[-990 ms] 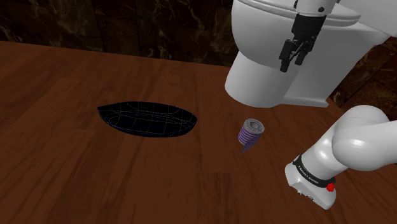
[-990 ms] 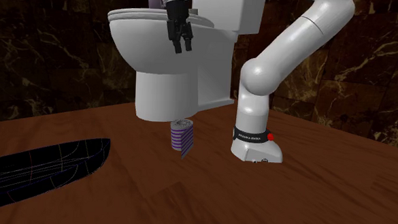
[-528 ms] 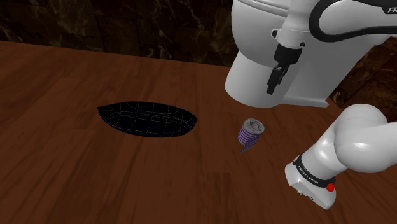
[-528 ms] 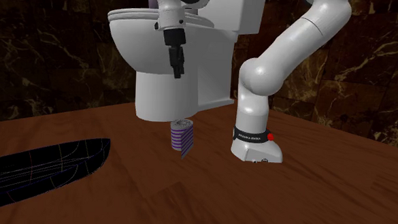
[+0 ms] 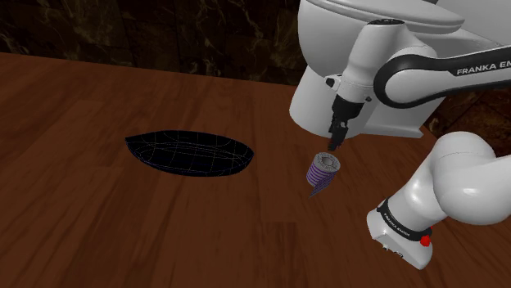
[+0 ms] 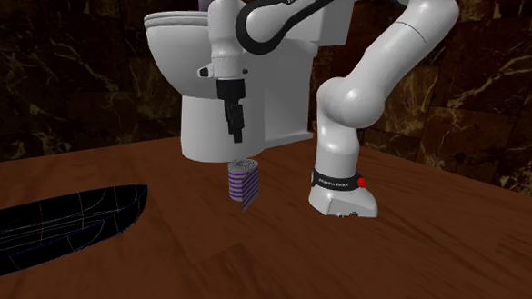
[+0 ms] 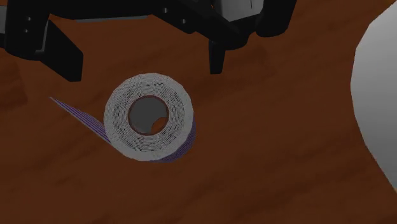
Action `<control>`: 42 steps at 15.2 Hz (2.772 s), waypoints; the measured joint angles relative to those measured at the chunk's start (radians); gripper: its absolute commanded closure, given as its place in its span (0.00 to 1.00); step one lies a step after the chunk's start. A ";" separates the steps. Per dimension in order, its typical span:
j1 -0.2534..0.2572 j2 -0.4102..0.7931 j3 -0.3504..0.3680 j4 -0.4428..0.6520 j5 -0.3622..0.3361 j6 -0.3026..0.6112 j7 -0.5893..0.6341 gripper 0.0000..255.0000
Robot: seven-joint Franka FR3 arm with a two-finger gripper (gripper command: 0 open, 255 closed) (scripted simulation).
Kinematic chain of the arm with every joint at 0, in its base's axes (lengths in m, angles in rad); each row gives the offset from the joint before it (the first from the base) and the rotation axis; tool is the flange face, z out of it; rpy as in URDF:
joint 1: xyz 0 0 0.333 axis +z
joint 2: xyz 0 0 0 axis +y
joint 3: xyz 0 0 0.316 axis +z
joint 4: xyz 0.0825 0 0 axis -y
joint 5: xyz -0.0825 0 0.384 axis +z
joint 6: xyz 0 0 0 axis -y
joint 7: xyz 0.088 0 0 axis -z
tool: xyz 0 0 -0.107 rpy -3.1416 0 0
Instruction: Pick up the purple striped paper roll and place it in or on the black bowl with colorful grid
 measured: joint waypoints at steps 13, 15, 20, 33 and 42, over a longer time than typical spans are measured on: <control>0.078 0.199 -0.058 -0.143 -0.017 0.372 -0.138 0.00; 0.078 0.203 -0.058 -0.144 -0.017 0.377 -0.137 0.00; 0.079 0.203 -0.058 -0.144 -0.017 0.379 -0.137 1.00; 0.075 0.149 -0.052 -0.132 -0.015 0.312 -0.136 1.00; 0.076 0.022 -0.031 -0.070 -0.001 0.123 -0.133 1.00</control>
